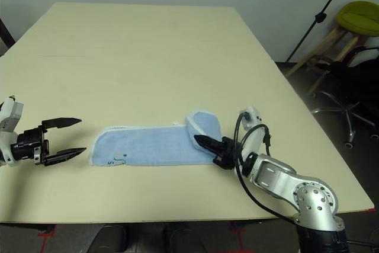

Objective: Fold the towel and set it aside.

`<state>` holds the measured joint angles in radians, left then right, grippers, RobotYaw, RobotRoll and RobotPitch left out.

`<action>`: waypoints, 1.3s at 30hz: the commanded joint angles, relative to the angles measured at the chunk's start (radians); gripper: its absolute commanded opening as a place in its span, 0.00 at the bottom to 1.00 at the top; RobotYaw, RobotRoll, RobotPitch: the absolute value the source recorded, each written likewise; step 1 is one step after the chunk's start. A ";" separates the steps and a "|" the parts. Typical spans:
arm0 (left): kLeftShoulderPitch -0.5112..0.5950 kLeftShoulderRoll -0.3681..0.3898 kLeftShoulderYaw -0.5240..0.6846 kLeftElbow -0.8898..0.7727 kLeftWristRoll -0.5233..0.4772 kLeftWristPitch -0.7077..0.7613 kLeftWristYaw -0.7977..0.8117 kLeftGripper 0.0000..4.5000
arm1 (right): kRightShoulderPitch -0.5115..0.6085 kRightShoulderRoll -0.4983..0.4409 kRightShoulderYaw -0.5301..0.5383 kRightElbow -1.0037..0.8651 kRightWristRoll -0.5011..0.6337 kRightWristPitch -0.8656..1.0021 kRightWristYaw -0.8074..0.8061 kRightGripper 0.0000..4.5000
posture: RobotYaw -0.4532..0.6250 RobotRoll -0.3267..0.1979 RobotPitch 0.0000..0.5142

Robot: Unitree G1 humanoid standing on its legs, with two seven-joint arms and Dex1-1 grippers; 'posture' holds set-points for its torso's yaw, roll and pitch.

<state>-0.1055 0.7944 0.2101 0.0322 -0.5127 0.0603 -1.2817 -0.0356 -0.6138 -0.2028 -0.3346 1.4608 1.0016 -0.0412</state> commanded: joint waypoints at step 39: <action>-0.496 -0.463 -0.418 0.187 0.239 0.114 0.268 1.00 | -0.168 -0.174 0.021 0.331 -0.899 -0.588 0.786 0.99 | 0.49 0.62 0.16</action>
<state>-0.5752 0.3405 -0.1742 0.1673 -0.3168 0.2057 -1.0114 -0.2111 -0.8028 -0.2029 -0.0236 0.5959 0.4494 0.7423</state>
